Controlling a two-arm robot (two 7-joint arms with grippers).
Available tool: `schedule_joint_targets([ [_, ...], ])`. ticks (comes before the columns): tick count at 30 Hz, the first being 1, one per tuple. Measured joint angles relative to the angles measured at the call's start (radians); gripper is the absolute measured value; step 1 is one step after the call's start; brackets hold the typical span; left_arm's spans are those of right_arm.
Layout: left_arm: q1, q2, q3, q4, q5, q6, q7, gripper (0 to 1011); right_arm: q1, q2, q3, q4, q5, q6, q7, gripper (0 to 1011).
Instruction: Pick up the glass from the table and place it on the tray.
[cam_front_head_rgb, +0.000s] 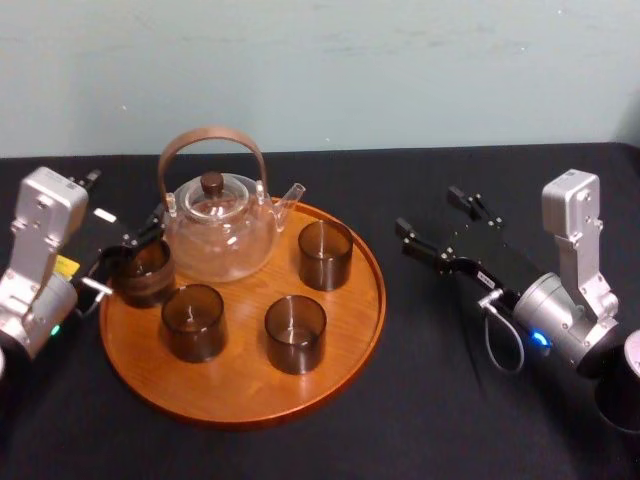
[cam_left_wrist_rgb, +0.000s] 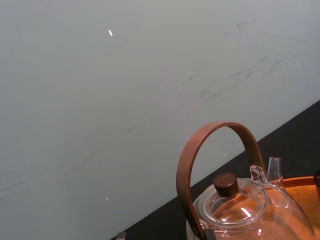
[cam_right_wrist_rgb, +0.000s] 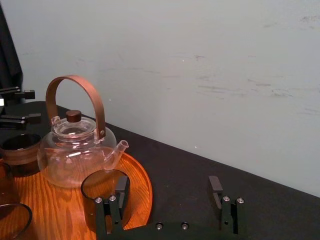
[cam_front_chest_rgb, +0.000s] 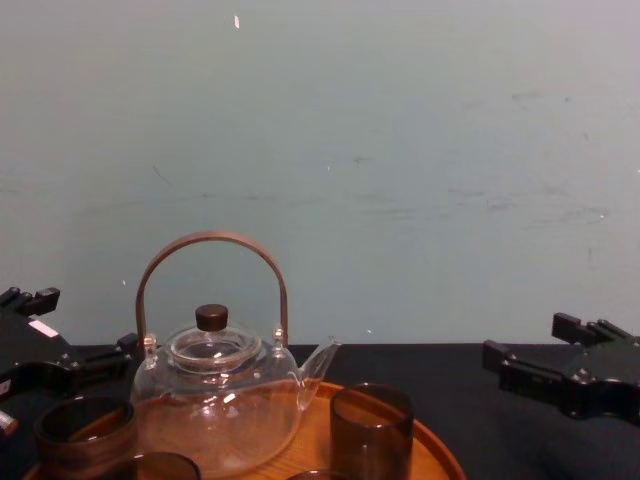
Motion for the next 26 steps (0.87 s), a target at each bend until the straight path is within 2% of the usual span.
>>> schedule_joint_targets([
  [26,0.000,0.000,0.000,0.000,0.000,0.000,0.000,1001,0.005,0.000,-0.002,0.002,0.000,0.000,0.004,1003],
])
